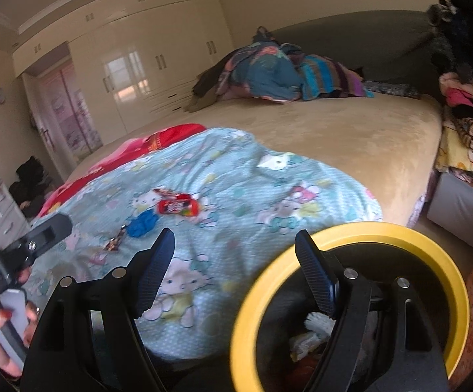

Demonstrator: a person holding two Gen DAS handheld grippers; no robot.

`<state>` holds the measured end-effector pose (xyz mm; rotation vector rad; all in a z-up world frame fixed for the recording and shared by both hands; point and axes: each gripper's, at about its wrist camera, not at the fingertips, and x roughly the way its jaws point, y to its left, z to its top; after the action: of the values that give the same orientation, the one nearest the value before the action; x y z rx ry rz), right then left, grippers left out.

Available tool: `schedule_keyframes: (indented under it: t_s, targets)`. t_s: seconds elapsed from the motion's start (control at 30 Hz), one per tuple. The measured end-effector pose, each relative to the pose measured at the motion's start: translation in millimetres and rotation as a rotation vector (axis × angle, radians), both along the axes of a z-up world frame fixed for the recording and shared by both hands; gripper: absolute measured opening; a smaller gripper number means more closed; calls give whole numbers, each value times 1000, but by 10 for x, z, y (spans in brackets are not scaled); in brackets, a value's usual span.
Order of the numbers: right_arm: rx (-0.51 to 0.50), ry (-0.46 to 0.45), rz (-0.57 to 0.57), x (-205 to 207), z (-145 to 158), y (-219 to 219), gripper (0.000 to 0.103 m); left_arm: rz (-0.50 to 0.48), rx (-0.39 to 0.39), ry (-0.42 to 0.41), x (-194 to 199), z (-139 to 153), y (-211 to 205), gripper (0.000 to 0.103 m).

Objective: Collect trash
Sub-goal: 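Move both tools back over the blanket toward the chocolate bar, then close the left tool on the chocolate bar while the right tool grasps the red candy tube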

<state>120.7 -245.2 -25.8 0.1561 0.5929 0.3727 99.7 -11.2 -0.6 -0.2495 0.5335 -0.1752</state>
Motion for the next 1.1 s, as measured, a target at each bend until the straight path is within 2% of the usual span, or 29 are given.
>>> schedule_keyframes:
  t_s: [0.2,0.5,0.73,1.1]
  targets:
    - [8,27,84,142,-14,303,74,77,-8,11,27,-47,307,92]
    - [3,93,165,581,-127,730,74,197,-25,65,76,-245,798,92]
    - [-62,139,209,1061,-305,1049,74,231,-51,111,141,-431,1034,92]
    - [-151,205,229,1747,-686,1425,74,216,-63,187,376,-707,1091,52]
